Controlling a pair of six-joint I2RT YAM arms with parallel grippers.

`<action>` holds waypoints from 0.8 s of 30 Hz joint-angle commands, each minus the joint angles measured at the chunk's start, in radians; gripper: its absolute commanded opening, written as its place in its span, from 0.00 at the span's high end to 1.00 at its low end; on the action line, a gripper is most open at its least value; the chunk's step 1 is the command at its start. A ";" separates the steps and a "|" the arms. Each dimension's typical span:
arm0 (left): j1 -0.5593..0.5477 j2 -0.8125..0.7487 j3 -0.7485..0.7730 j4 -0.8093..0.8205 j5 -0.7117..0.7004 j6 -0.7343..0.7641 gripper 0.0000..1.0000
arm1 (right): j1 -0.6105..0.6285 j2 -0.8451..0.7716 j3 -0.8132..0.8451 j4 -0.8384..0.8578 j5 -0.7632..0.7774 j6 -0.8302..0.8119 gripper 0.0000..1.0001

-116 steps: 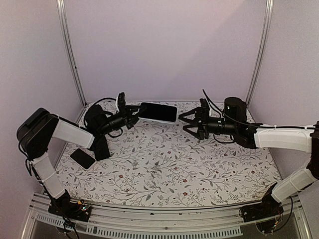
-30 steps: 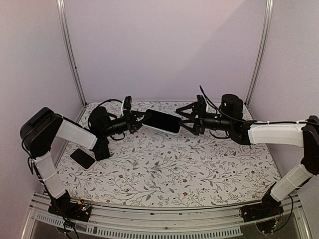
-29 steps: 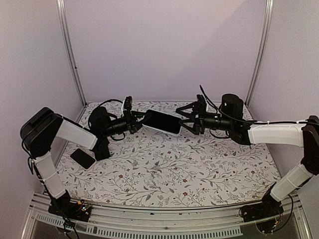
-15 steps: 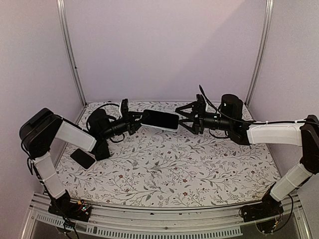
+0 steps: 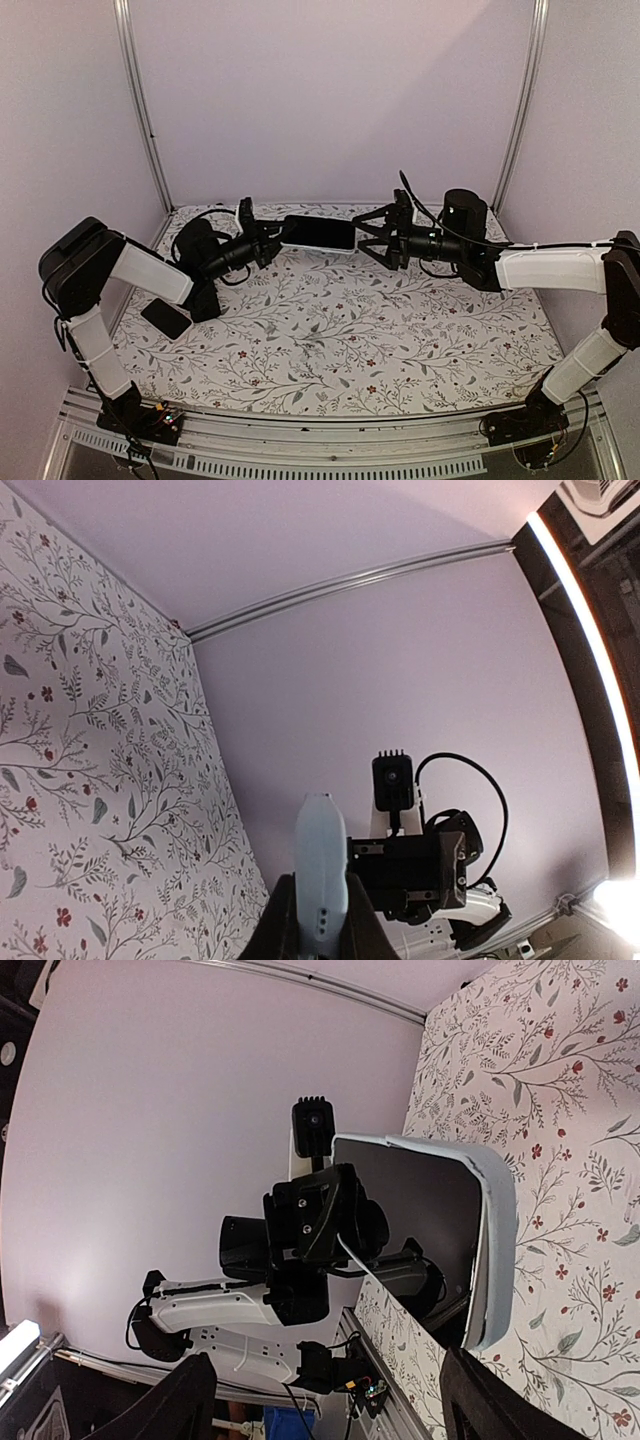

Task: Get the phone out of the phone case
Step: Remove the phone case from the phone.

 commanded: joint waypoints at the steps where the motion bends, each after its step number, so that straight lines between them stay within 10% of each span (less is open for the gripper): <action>1: -0.001 -0.028 0.012 0.124 -0.001 -0.023 1.00 | 0.007 0.001 0.000 0.002 0.001 -0.004 0.21; 24: -0.020 0.017 0.056 0.167 0.062 -0.024 1.00 | 0.015 0.021 0.035 0.002 -0.005 -0.006 0.21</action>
